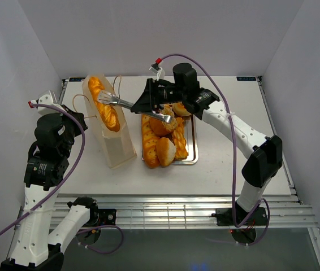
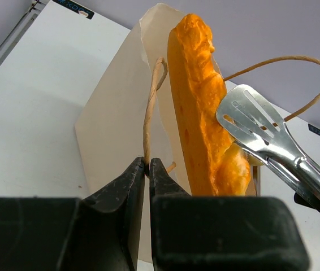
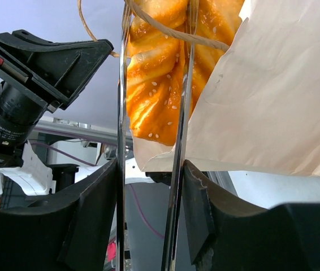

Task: Place the fake bread into the paper bag
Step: Place the fake bread in the paper bag.

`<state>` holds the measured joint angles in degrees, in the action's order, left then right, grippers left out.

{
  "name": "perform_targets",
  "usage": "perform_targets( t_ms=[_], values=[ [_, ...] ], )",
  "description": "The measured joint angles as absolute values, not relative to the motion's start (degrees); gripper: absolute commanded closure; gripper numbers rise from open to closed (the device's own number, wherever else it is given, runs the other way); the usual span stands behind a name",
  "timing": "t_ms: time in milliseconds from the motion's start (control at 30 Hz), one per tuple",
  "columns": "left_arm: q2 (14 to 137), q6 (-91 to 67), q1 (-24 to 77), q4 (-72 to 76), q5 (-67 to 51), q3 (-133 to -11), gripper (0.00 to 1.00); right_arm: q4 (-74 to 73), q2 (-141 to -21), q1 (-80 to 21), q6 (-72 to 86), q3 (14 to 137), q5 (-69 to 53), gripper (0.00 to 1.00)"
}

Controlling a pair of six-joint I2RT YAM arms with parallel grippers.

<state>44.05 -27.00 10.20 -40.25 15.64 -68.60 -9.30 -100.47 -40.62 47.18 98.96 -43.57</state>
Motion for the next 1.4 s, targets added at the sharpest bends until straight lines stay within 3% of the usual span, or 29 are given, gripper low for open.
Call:
perform_targets(
  t_ms=[900, 1200, 1400],
  values=[
    [44.0, -26.8, 10.2, -40.3, 15.6, -68.6, 0.81, -10.5, -98.9, -40.4, 45.8, 99.0, -43.6, 0.49],
    [43.9, -26.5, 10.2, -40.3, 15.6, -68.2, 0.81, -16.7, -83.4, -36.6, 40.1, 101.9, -43.2, 0.48],
    [43.4, -26.0, 10.2, -40.3, 15.6, -68.2, 0.81, -22.6, -70.2, -22.0, 33.5, 99.4, -41.6, 0.48]
  ],
)
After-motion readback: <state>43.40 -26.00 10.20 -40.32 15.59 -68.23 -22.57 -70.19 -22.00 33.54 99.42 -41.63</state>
